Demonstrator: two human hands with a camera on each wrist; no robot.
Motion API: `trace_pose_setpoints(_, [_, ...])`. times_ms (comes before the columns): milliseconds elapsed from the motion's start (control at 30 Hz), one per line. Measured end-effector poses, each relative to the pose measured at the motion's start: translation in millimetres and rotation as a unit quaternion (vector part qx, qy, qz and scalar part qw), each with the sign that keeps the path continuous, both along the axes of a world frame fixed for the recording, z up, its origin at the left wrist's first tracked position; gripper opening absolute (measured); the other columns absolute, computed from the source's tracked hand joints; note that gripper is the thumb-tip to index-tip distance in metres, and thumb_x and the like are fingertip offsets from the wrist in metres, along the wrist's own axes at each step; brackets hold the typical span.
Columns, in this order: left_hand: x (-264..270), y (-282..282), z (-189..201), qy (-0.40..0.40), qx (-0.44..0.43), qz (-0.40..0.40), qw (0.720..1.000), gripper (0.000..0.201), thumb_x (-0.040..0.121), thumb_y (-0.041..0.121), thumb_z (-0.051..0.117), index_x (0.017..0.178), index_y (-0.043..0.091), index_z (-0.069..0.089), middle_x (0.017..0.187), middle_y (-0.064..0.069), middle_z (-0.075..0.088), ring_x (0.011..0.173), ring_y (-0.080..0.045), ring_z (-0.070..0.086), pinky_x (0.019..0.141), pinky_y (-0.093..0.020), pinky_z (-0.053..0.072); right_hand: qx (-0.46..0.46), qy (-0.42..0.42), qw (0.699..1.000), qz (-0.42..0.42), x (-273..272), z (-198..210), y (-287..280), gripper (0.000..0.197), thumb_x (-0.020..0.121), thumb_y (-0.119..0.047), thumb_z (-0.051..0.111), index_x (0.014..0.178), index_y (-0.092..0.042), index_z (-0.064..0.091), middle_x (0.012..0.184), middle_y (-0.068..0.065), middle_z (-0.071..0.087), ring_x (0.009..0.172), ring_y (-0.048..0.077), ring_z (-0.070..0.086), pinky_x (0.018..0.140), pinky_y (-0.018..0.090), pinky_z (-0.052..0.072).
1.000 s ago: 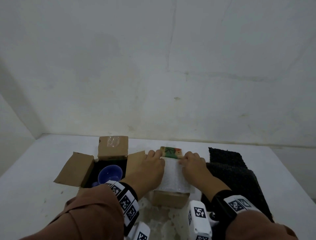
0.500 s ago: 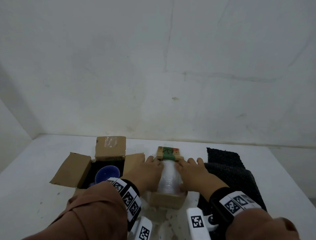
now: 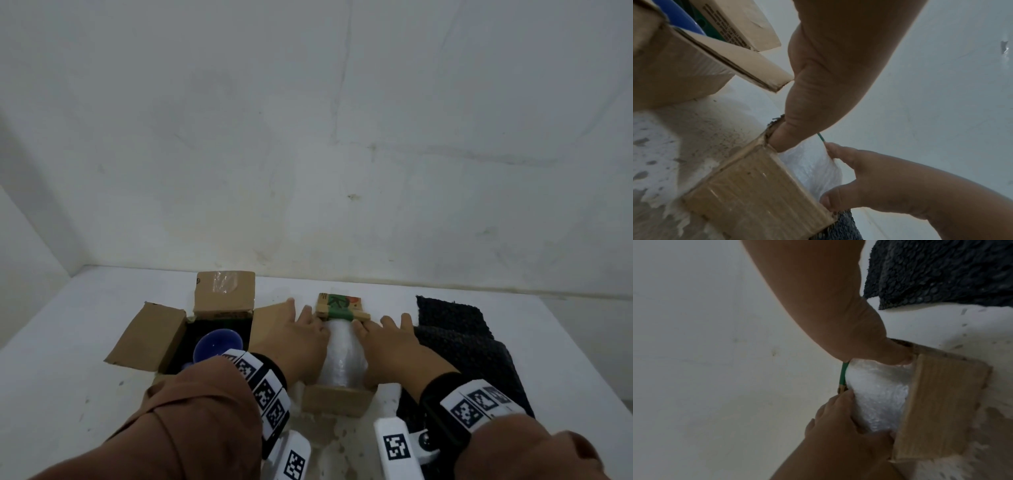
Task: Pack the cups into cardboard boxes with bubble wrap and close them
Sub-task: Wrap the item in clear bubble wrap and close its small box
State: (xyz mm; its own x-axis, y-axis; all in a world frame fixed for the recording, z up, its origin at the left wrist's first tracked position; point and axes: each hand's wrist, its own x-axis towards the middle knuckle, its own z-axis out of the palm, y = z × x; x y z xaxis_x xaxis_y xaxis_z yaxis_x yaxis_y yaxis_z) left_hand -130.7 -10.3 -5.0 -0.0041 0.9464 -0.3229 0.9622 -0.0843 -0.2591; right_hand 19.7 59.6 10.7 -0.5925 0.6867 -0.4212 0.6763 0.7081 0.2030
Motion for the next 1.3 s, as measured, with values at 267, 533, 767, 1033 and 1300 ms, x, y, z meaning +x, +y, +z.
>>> trace_pose_setpoints(267, [4.5, -4.4, -6.2, -0.001, 0.012, 0.003, 1.0, 0.069, 0.086, 0.025, 0.051, 0.146, 0.004, 0.023, 0.151, -0.012, 0.033, 0.144, -0.034, 0.011, 0.109, -0.069, -0.002, -0.029, 0.015, 0.999, -0.037, -4.0, -20.7, -3.1, 0.093, 0.079, -0.035, 0.056, 0.149, -0.023, -0.004, 0.152, 0.006, 0.022, 0.131, 0.034, 0.034, 0.109, 0.065, 0.004])
trace_pose_setpoints(533, [8.5, -4.7, -4.4, 0.0, -0.005, -0.005, 1.0, 0.069, 0.089, 0.024, 0.049, 0.148, 0.003, 0.021, 0.155, -0.013, 0.027, 0.147, -0.035, 0.002, 0.108, -0.07, -0.006, -0.095, 0.025, 0.992, -0.076, -0.3, -13.3, 2.4, 0.091, 0.08, -0.036, 0.056, 0.148, -0.029, -0.004, 0.157, -0.002, 0.012, 0.135, 0.034, 0.029, 0.109, 0.066, 0.003])
trace_pose_setpoints(767, [6.7, -2.9, -3.4, -0.035, -0.029, 0.018, 0.999, 0.072, 0.086, 0.022, 0.051, 0.148, 0.003, 0.019, 0.157, -0.013, 0.022, 0.147, -0.034, -0.004, 0.109, -0.067, -0.008, -0.078, 0.024, 0.995, -0.06, -5.1, -9.0, 0.7, 0.09, 0.079, -0.038, 0.057, 0.148, -0.028, 0.0, 0.153, 0.004, 0.023, 0.135, 0.034, 0.026, 0.11, 0.066, 0.001])
trace_pose_setpoints(1033, [6.3, 1.4, -5.8, -0.022, -0.024, 0.002, 0.999, 0.072, 0.085, 0.041, 0.057, 0.146, 0.013, 0.033, 0.156, -0.01, 0.027, 0.146, -0.037, -0.001, 0.107, -0.069, -0.009, -0.002, 0.004, 1.0, -0.025, -6.5, -3.5, -1.8, 0.093, 0.08, -0.038, 0.061, 0.149, -0.021, 0.001, 0.151, 0.006, 0.027, 0.135, 0.032, 0.027, 0.11, 0.066, 0.001])
trace_pose_setpoints(1300, [10.8, -3.0, -6.5, -0.044, -0.036, 0.033, 0.998, 0.077, 0.088, 0.03, 0.049, 0.151, 0.006, 0.012, 0.159, -0.01, 0.017, 0.147, -0.036, -0.006, 0.108, -0.07, -0.008, 0.011, 0.031, 0.998, -0.046, -10.5, -18.3, -9.6, 0.086, 0.082, -0.024, 0.054, 0.149, -0.017, 0.0, 0.151, 0.008, 0.027, 0.134, 0.033, 0.031, 0.109, 0.068, -0.003])
